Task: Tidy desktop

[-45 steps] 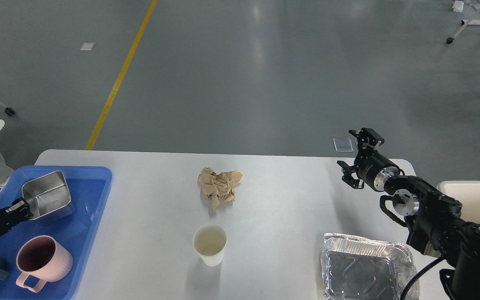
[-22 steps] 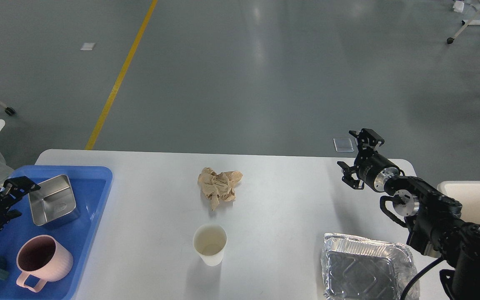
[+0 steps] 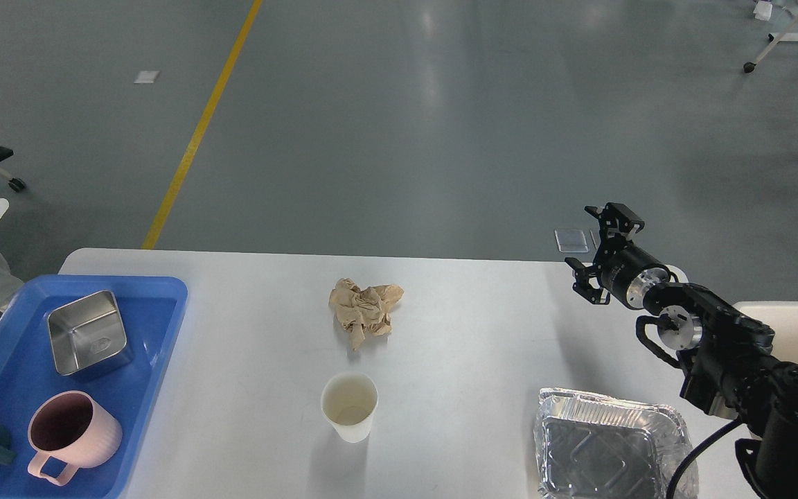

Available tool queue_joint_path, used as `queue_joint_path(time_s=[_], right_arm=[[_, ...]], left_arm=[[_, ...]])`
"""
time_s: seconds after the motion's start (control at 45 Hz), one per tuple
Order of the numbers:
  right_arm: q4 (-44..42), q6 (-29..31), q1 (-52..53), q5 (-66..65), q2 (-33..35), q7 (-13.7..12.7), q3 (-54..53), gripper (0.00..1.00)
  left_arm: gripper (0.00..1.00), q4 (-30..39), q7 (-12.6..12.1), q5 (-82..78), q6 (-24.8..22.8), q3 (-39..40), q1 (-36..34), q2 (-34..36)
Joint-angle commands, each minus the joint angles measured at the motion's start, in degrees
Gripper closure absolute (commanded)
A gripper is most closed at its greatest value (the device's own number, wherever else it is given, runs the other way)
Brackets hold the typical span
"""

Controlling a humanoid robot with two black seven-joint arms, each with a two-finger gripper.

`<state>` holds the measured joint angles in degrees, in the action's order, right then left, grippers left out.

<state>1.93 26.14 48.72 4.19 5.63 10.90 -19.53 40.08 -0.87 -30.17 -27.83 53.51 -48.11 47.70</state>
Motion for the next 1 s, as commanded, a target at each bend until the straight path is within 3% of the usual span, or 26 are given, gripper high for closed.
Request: queue_joint_path(time_s=[0.0,0.089,0.156,0.311,0.578,0.734,0.889,0.978], right_arm=[[0.0,0.49,0.67,0.82,1.66,0.35,-0.51,0.0],[0.0,0.49,1.81,0.73,3.06,0.44,-0.42,0.0],[-0.08,0.14,2.34,0.73,4.21,0.44,-0.42,0.0],[-0.08,0.05,3.57,0.64,8.16,0.62,-0.42,0.0],[-0.08,-0.04,4.71,-0.23,8.69,0.71,-0.07,0.0],[0.27,0.49,6.03,-4.44,9.92,1.06,4.75,0.0],[0.79,2.59,6.39,-10.25,10.19,6.85,17.05,0.0],[0.62,6.2,6.47,-13.33,10.8,7.82,24.0,0.0]], left_arm=[[0.03,-0.62,-0.1,3.27,10.32,0.46,-4.18,-6.99],[0.03,-1.85,-0.45,8.18,18.06,0.89,-4.71,-12.27],[0.03,-3.08,-0.36,13.37,20.79,1.86,-4.88,-15.96],[0.03,-5.54,0.17,22.87,20.71,4.76,-4.09,-22.99],[0.02,-7.83,-0.1,28.15,20.01,9.68,-2.25,-30.2],[0.01,-8.44,0.17,28.24,13.69,15.3,1.09,-31.88],[0.01,-8.27,0.17,29.2,5.78,19.44,5.13,-31.79],[0.01,-7.92,0.08,29.99,1.82,21.19,7.68,-31.62]])
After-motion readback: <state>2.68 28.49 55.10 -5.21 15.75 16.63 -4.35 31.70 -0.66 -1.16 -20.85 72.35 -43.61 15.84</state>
